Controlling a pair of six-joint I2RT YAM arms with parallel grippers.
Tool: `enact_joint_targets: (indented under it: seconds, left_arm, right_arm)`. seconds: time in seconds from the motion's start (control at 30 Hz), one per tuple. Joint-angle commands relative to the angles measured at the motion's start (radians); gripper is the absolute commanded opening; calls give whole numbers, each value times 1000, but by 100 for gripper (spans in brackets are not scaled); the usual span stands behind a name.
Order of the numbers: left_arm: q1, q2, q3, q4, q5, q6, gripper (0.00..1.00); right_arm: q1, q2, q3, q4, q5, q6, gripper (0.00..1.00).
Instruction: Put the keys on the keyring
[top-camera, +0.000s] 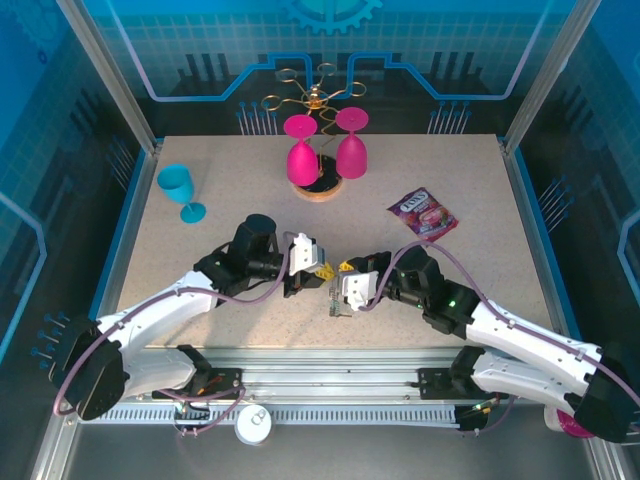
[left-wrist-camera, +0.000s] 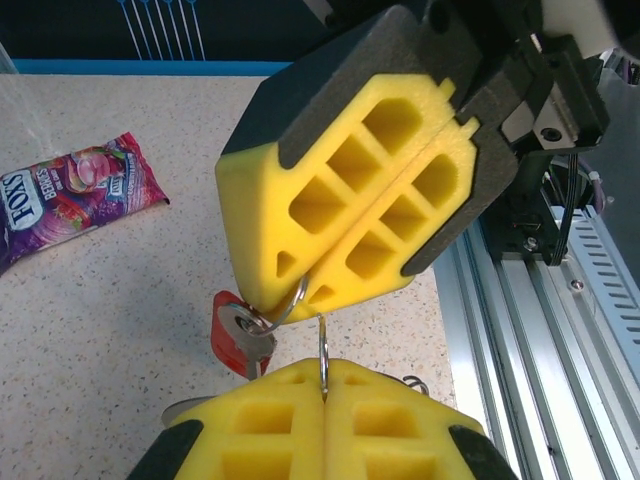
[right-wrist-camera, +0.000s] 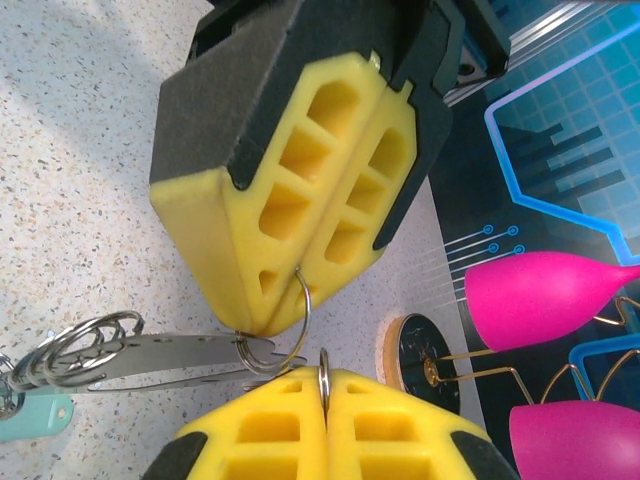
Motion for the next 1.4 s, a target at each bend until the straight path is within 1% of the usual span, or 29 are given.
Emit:
enact_joint_targets:
  seconds: [0.0,0.43,0.87,1.07,1.23,1.37]
  left_arm:
    - [10,11,48,-14,39,-37,0]
    - [17,16,53,1,22,-72,0]
    - [26,36,75,19,-15,-149,0]
    - [27,36,79,17,-26,-156,0]
    - [28,42,84,15,-23,-164,0]
    - [28,40,85,-2,-22,-151,0]
  right_arm:
    - [-9,-21,-8,35,-25,14,0]
    - [12,-21,-11,0,5,-48,0]
    - [65,25,-15,-35,99,-157,0]
    - [76,30,-20,-47,121,-192,0]
    - [86,34,-18,-32,106,-199,0]
    - [71,22,-9,-16,114,-151,0]
